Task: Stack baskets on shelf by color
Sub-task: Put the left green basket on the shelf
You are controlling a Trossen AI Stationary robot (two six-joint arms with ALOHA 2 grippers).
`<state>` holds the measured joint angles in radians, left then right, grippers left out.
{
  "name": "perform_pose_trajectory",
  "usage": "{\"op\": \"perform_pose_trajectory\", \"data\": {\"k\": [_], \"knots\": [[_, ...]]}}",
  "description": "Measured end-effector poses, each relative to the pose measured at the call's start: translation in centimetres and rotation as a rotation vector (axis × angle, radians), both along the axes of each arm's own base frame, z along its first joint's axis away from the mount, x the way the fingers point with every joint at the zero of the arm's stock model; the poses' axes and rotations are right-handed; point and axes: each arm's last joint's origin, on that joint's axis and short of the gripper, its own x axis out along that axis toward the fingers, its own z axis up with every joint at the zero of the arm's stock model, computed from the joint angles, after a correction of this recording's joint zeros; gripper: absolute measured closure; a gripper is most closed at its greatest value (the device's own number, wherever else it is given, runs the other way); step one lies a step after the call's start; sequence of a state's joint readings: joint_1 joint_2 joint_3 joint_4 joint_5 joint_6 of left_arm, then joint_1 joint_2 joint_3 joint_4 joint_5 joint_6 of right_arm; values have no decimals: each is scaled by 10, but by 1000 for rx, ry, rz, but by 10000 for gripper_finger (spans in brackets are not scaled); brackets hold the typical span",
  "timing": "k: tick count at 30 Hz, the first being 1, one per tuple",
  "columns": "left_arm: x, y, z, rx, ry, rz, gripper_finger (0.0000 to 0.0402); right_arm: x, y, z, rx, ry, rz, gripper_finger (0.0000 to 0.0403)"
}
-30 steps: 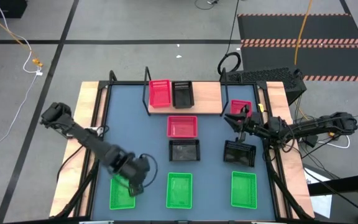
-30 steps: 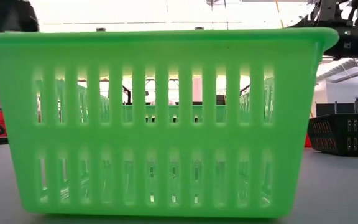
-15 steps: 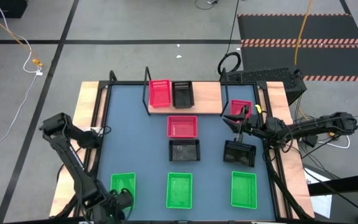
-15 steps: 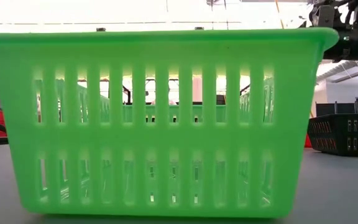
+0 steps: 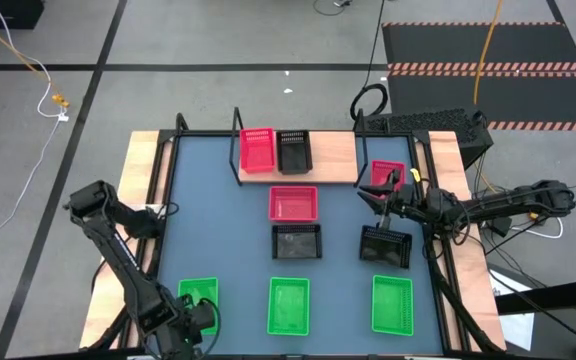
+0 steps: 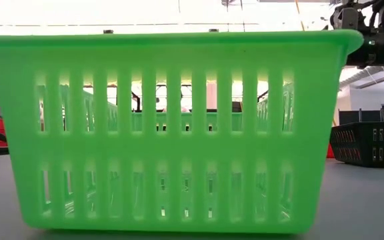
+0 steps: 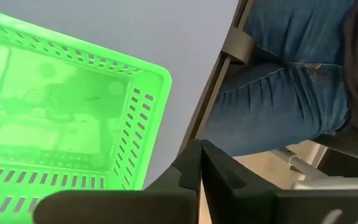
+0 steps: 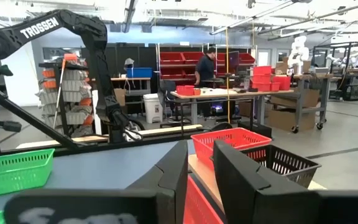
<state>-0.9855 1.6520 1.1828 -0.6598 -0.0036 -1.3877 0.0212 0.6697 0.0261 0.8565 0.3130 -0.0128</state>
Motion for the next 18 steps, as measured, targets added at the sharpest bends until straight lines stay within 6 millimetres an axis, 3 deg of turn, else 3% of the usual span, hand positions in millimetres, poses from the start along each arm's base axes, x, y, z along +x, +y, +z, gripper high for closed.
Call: {"op": "perform_pose_trajectory", "data": {"k": [13,18], "knots": [[0,0,0,82,-121,-22,360,1,0,-3,0,30,0,332],[-2,-1,-3,61,-121,94,360,1,0,-3,0,35,3,332]]}}
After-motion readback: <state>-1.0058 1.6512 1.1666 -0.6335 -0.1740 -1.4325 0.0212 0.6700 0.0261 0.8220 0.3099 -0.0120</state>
